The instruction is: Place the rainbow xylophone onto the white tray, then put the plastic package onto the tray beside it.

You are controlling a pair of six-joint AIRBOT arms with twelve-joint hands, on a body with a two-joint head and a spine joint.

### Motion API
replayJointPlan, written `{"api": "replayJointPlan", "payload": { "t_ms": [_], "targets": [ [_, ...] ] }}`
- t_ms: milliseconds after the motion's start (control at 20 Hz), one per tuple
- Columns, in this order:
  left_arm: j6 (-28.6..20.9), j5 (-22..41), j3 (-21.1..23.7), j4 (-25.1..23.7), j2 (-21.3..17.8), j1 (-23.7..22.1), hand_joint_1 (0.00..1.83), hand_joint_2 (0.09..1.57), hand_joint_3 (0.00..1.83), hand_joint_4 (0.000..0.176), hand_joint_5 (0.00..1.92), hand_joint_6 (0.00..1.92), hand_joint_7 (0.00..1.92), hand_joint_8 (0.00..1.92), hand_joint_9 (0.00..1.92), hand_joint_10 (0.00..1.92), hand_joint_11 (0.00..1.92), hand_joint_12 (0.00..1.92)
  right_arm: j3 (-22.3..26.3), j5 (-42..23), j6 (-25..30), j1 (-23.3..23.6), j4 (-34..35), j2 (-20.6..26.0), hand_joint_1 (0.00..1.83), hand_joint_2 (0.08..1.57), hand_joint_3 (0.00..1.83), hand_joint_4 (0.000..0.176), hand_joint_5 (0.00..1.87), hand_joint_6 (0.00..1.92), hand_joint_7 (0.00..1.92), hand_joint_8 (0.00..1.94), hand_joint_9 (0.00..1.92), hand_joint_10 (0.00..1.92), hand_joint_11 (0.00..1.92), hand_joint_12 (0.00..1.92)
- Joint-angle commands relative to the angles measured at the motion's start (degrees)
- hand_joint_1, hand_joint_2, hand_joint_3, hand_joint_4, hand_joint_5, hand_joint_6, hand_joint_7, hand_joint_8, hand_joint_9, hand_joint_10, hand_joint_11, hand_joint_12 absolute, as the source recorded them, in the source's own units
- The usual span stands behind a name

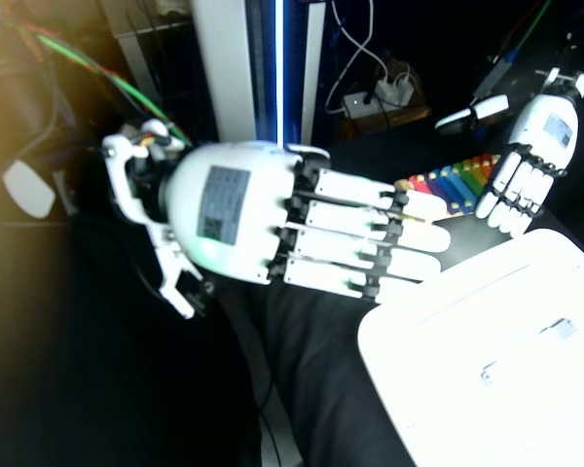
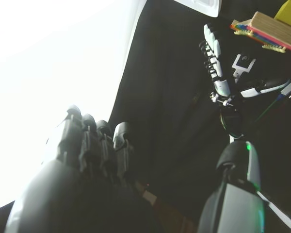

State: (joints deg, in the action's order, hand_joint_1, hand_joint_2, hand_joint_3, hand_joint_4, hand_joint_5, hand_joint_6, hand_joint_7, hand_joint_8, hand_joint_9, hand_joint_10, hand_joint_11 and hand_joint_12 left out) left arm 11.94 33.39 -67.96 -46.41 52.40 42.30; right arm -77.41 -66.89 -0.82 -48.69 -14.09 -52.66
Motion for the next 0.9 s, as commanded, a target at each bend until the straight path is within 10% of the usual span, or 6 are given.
{"api": "replayJointPlan", "payload": {
  "t_ms": [0,200,350,750,850],
  "targets": [
    [-0.55,3.17,-0.27,1.63,0.38,-1.01,0.58,0.62,0.0,0.01,0.0,0.0,0.05,0.01,0.02,0.01,0.03,0.01,-0.2,-6.16,0.7,1.3,2.53,-0.17,0.85,0.72,0.0,0.015,0.2,0.0,0.03,0.0,0.0,0.0,0.01,0.0],
    [-1.02,0.97,-0.86,-0.53,1.39,-1.05,0.65,0.59,0.0,0.0,0.0,0.0,0.09,0.0,0.1,0.0,0.13,0.08,-0.17,-6.17,0.74,2.15,1.24,-0.42,0.79,0.74,0.01,0.038,0.15,0.0,0.03,0.0,0.0,0.0,0.02,0.01],
    [-1.08,-1.01,-1.51,-1.96,2.43,-1.05,0.66,0.59,0.0,0.001,0.0,0.0,0.11,0.0,0.11,0.0,0.06,0.22,-0.18,-6.17,1.13,2.19,0.95,-0.42,0.73,0.75,0.01,0.012,0.13,0.0,0.03,0.0,0.0,0.0,0.03,0.01],
    [-1.08,-2.96,-1.9,-4.01,3.78,-1.01,0.7,0.61,0.0,0.027,0.0,0.0,0.15,0.01,0.16,0.01,0.0,0.58,-0.11,-6.18,1.45,2.29,0.05,-0.47,0.74,0.8,0.02,0.019,0.11,0.0,0.02,0.0,0.0,0.0,0.05,0.02],
    [-1.08,-3.09,-1.79,-4.28,3.86,-0.99,0.76,0.69,0.01,0.009,0.02,0.0,0.19,0.01,0.2,0.01,0.0,0.66,-0.07,-6.18,1.45,2.31,-0.11,-0.48,0.73,0.82,0.02,0.01,0.1,0.0,0.02,0.0,0.0,0.0,0.05,0.02]
  ]
}}
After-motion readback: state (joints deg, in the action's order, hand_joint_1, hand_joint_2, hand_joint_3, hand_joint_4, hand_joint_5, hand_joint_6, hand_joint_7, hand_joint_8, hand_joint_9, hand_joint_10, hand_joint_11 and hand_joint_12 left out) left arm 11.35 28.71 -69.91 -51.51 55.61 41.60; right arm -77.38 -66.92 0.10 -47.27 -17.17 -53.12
